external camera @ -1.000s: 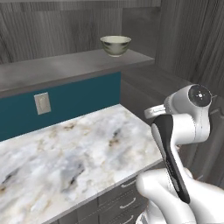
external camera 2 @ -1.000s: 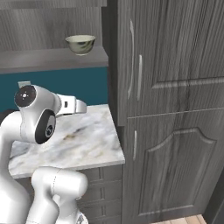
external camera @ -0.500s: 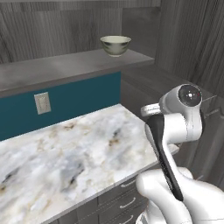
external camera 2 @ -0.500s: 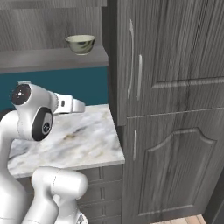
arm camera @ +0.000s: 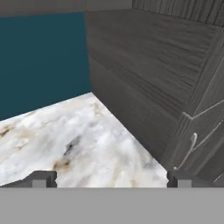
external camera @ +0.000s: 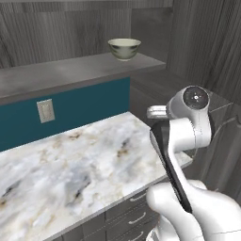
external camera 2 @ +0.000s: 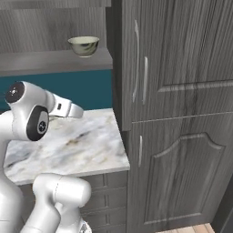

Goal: Take the smaller bowl and place it next to the appetizer plate on the dining counter , and place the larger bowl next to the plate with cooked food.

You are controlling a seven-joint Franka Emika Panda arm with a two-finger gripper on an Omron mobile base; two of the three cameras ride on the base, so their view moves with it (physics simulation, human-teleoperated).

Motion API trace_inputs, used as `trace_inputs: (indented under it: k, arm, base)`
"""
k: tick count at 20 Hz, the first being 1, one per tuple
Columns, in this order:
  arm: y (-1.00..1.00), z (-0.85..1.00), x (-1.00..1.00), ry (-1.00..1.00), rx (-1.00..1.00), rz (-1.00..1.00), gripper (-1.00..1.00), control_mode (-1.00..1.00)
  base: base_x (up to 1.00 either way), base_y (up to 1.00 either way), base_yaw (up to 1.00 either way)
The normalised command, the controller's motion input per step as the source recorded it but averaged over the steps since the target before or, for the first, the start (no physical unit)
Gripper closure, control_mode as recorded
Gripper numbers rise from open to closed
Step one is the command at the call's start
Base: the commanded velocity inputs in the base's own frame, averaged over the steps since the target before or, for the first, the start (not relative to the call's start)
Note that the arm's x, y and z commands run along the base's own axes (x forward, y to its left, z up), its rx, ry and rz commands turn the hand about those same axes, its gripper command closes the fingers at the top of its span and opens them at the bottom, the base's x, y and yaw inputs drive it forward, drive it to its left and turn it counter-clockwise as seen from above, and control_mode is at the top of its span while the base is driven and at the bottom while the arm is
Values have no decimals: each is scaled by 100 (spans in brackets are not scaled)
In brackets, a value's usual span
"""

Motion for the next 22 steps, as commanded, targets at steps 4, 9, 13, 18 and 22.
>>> trace_inputs:
  k: [4,9,13,18,22]
  arm:
    - [0,14,14,10,47,-1,-100,-100]
    - [31,1,0,2,33,0,-100,-100]
    - [71,0,-9,-8,15,-7,-100,-100]
    - [42,38,-37,-22,10,-19,-100,-100]
    - [0,66,-20,-16,8,-17,-100,-100]
  base:
    - [0,0,0]
    - [0,0,0]
    - [0,0,0]
    - [0,0,0]
    - [0,0,0]
